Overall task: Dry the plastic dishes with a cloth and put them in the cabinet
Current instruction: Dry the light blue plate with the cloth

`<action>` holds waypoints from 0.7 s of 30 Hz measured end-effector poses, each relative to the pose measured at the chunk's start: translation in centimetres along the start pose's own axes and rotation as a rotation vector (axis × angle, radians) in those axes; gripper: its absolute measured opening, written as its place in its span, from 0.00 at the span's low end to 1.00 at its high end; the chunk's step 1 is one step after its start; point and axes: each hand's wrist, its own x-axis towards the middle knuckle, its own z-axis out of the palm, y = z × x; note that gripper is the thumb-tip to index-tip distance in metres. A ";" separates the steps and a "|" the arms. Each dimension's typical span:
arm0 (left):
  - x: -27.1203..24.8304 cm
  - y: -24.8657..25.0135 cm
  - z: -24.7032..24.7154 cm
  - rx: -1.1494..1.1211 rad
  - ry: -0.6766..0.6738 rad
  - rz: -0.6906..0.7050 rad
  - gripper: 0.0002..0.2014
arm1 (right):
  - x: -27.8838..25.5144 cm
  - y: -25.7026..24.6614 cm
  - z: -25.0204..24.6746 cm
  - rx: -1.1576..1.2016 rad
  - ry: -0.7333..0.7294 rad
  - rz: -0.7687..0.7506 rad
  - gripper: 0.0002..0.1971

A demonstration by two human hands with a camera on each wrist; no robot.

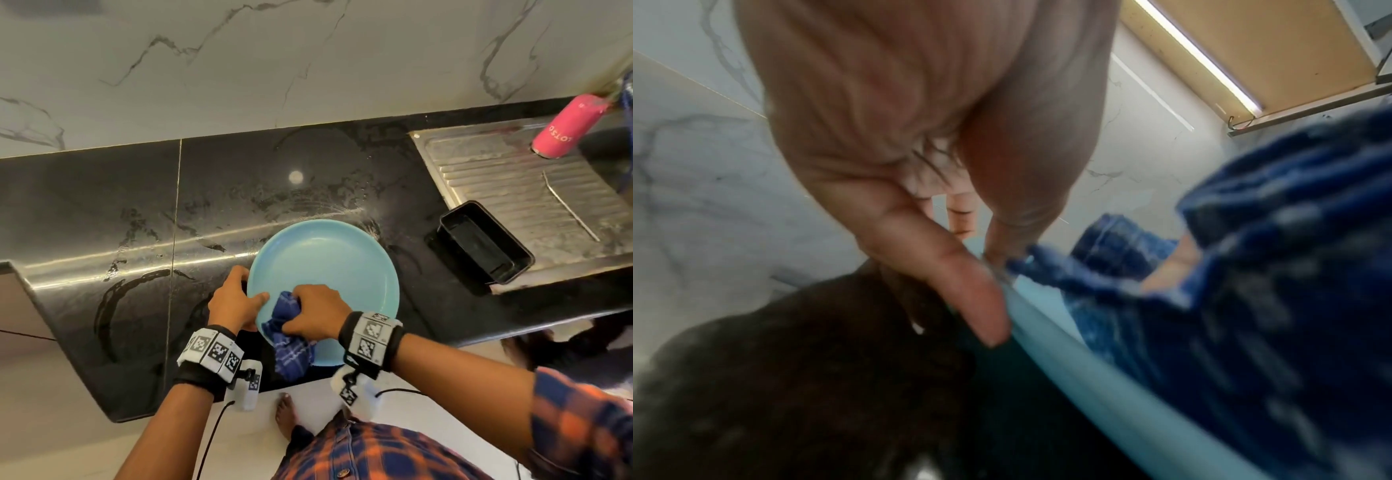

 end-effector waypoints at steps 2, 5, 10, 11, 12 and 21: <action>0.0 -0.1 0.0 0.004 0.012 0.008 0.17 | 0.7 -0.1 -0.1 0.120 0.017 0.022 0.14; -0.3 0.0 0.2 -0.068 0.011 0.004 0.17 | 0.8 1.1 -1.4 0.255 0.091 0.046 0.11; -1.0 -0.1 0.4 -0.190 0.011 0.001 0.15 | -1.1 5.9 -7.6 0.280 0.326 0.031 0.11; -1.2 -0.1 0.2 -0.217 0.006 0.007 0.15 | -1.8 7.2 -9.2 0.282 0.384 0.027 0.12; -1.2 -0.1 0.1 -0.252 0.003 0.013 0.15 | -2.6 8.4 -11.0 0.284 0.442 0.025 0.14; -0.9 1.7 -2.2 -0.405 0.008 0.076 0.14 | -7.9 18.1 -23.7 -0.153 0.665 0.218 0.19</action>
